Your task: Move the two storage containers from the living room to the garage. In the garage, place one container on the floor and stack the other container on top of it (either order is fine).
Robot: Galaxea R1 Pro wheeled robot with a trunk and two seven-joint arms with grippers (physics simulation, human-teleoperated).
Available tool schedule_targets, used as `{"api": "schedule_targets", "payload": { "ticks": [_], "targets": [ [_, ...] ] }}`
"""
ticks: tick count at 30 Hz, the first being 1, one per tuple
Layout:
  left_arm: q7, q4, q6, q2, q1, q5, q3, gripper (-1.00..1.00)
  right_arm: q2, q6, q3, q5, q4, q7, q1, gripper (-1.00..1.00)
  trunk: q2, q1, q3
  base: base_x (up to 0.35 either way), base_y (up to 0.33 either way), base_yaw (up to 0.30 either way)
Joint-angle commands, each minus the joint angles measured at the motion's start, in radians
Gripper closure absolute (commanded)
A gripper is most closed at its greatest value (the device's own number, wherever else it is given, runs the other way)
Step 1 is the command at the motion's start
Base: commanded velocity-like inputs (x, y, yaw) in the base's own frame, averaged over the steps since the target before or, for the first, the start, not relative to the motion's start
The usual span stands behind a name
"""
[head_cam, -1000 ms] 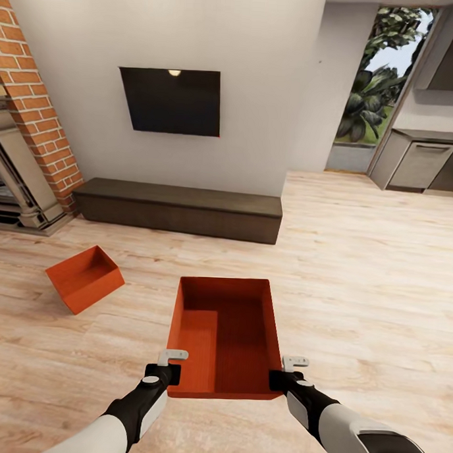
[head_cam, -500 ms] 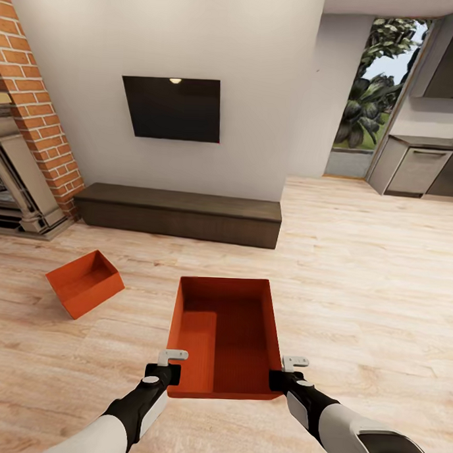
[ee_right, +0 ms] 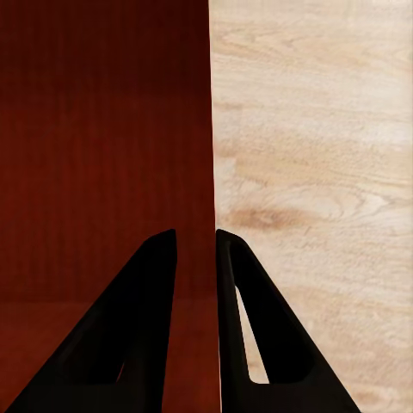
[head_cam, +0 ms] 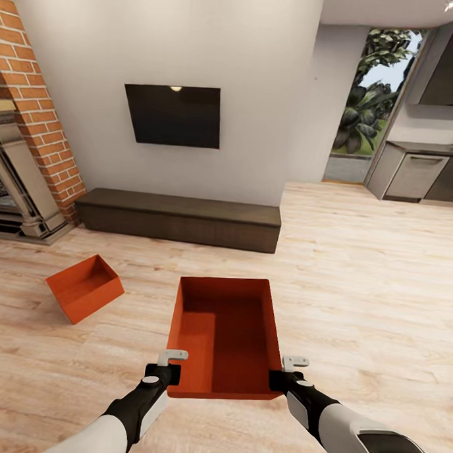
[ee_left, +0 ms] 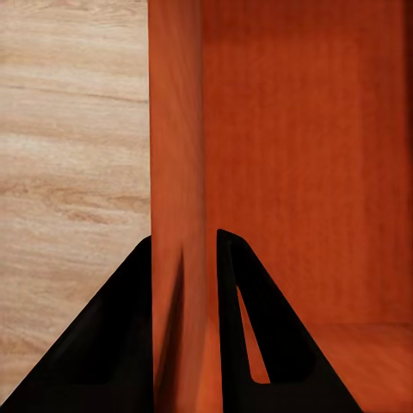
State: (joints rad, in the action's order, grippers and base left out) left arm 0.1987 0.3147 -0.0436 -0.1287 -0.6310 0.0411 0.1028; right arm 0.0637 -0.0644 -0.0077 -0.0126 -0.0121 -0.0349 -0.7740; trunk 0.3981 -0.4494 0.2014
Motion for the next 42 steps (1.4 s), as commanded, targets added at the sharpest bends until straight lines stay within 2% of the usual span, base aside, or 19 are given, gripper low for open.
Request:
{"api": "schedule_targets", "payload": {
  "ticks": [1, 42],
  "targets": [
    [0.016, 0.004, -0.005, 0.002, -0.001, -0.015, -0.014, 1.0, 0.001, -0.003, -0.02, 0.0, 0.003, 0.001, -0.001, 1.0, 0.002, -0.001, 0.0, 0.0, 0.0, 0.0],
    [0.016, 0.006, -0.005, 0.002, -0.001, -0.015, -0.014, 1.0, 0.001, -0.003, -0.02, 0.0, 0.003, 0.001, -0.001, 1.0, 0.002, -0.001, -0.066, 0.0, 0.0, 0.0]
  ]
}}
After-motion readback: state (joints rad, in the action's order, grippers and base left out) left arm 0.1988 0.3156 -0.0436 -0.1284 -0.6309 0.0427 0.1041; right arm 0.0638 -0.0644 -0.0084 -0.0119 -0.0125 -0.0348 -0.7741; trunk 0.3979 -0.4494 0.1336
